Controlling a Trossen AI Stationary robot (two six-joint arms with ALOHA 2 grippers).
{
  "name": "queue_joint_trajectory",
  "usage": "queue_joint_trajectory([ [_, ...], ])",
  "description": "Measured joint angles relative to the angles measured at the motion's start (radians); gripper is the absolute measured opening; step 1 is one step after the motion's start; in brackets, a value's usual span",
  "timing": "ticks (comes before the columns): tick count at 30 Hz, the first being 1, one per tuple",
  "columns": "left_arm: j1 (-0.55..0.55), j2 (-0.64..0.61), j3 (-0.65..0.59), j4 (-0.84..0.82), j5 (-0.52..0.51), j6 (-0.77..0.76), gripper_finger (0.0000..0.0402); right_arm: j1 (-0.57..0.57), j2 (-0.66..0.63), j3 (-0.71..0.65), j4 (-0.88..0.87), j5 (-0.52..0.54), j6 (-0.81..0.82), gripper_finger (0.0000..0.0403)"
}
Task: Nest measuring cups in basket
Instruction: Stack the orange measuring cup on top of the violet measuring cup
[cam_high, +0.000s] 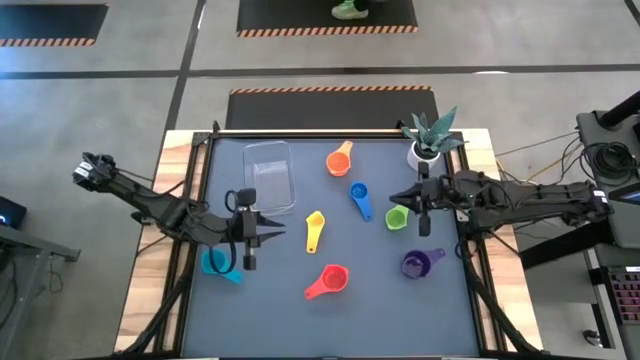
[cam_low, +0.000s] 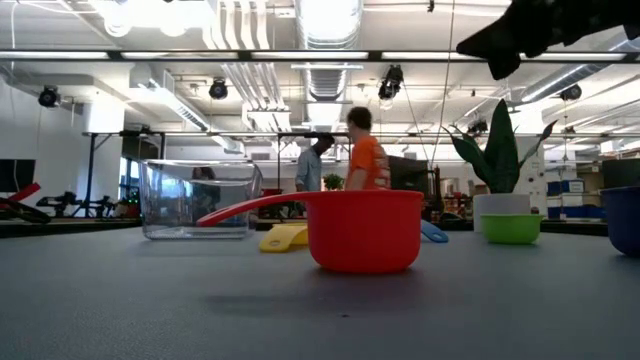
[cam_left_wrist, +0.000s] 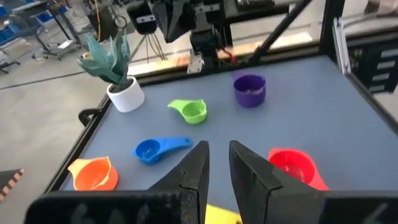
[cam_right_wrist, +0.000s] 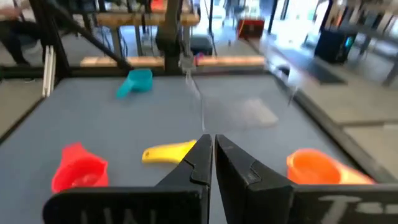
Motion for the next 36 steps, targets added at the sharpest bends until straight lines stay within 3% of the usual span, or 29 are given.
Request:
queue_joint_trajectory([
  [6, 0.000, 0.030, 0.000, 0.070, -0.001, 0.008, 0.0045, 0.000, -0.001, -0.003, 0.121, -0.007, -0.094, 0.0009],
  [21, 0.002, 0.136, 0.000, 0.139, 0.002, -0.012, 0.0045, 0.000, -0.006, 0.000, 0.197, -0.011, -0.189, 0.0009],
  [32, 0.044, 0.246, 0.000, 0.391, 0.011, 0.129, 0.0045, 0.000, -0.039, 0.001, 0.250, -0.060, -0.174, 0.0009],
  [36, 0.076, 0.293, 0.004, 0.514, 0.103, 0.194, 0.0045, 0.000, -0.077, 0.001, 0.250, -0.060, -0.165, 0.0009],
])
